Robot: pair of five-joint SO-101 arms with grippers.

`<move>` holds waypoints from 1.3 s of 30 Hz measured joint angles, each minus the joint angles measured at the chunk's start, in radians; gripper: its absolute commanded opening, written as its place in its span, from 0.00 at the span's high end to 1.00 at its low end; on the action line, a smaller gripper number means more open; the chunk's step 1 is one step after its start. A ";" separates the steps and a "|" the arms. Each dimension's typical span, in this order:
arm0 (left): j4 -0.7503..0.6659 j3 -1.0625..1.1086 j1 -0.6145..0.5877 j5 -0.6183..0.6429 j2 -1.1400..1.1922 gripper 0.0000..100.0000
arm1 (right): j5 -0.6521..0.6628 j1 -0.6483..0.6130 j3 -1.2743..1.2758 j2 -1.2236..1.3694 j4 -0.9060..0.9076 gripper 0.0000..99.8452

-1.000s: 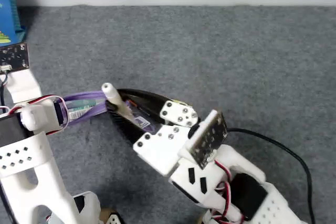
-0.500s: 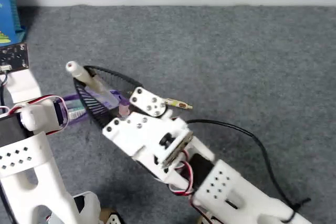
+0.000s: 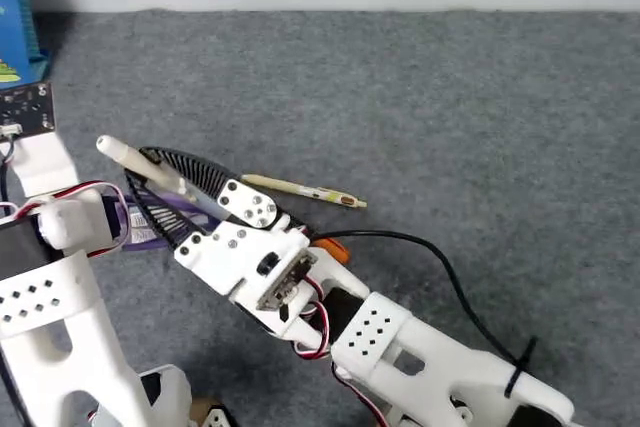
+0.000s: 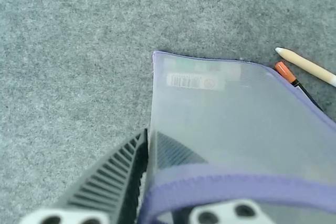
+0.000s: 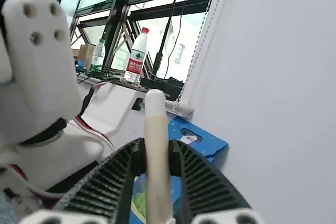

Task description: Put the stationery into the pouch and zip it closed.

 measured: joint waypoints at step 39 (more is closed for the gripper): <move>0.000 0.000 0.005 0.000 0.000 0.99 | 0.000 -0.020 -0.114 0.000 -0.146 0.99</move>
